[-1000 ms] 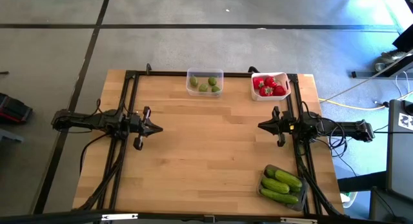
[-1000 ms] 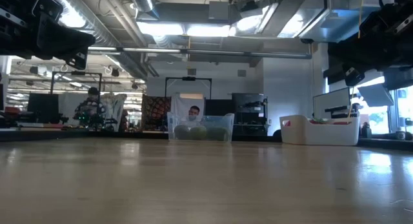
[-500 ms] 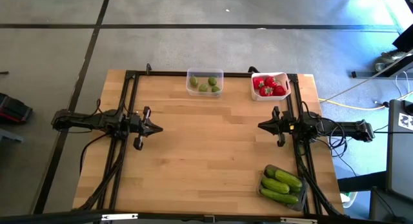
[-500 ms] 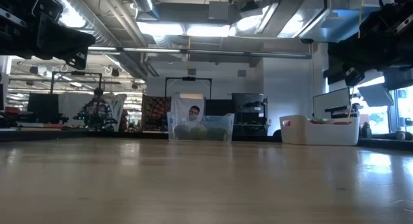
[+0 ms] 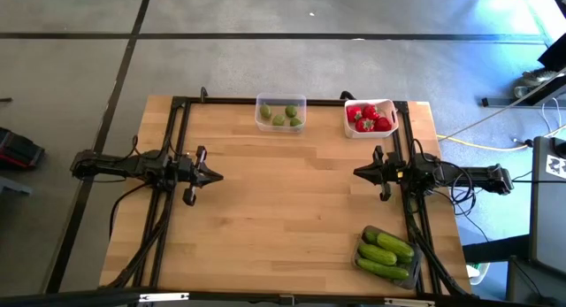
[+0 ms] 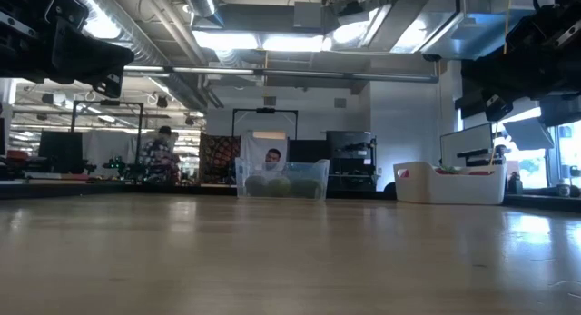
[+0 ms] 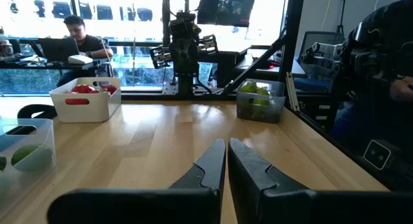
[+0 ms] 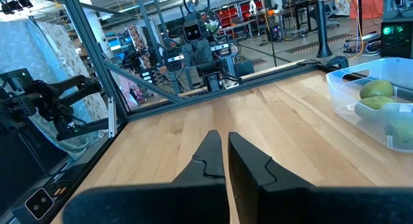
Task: Sort produce into baskets
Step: Return to Home Position
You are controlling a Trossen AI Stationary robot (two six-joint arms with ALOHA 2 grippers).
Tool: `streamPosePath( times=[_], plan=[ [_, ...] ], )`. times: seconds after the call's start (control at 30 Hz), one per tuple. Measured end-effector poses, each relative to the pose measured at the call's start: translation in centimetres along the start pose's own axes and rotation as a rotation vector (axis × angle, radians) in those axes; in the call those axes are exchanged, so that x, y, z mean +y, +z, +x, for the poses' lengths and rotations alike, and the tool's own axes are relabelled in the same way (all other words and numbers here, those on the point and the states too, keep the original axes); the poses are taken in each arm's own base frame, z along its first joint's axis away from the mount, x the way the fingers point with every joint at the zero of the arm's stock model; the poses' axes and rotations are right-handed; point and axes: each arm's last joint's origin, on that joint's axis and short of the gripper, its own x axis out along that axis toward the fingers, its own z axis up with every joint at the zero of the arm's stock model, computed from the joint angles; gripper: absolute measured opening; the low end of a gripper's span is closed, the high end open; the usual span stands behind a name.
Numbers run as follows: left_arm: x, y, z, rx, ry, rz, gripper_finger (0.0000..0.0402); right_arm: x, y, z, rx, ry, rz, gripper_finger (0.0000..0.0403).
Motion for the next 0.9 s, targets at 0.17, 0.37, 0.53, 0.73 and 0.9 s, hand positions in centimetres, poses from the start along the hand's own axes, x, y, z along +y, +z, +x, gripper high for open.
streamPosePath(
  times=[0.17,0.37,0.53,0.73,0.9],
  plan=[
    [0.00,-0.01,0.00,0.000,0.000,0.000,0.0015,0.00,0.00,0.00,0.000,0.000,0.000,0.0007],
    [0.00,0.00,0.00,0.000,0.000,0.000,0.0015,0.00,0.00,0.00,0.000,0.000,0.000,0.0007],
    [0.00,0.00,0.00,0.000,0.000,0.000,0.0015,0.00,0.01,0.00,0.000,0.000,0.000,0.0007],
    [0.00,-0.01,0.00,0.000,0.000,0.000,0.0015,0.00,0.00,0.00,0.000,0.001,0.000,0.0007],
    [0.00,0.00,0.00,0.000,0.000,0.000,0.0015,0.00,0.01,0.00,0.000,0.000,0.000,0.0007]
  ],
)
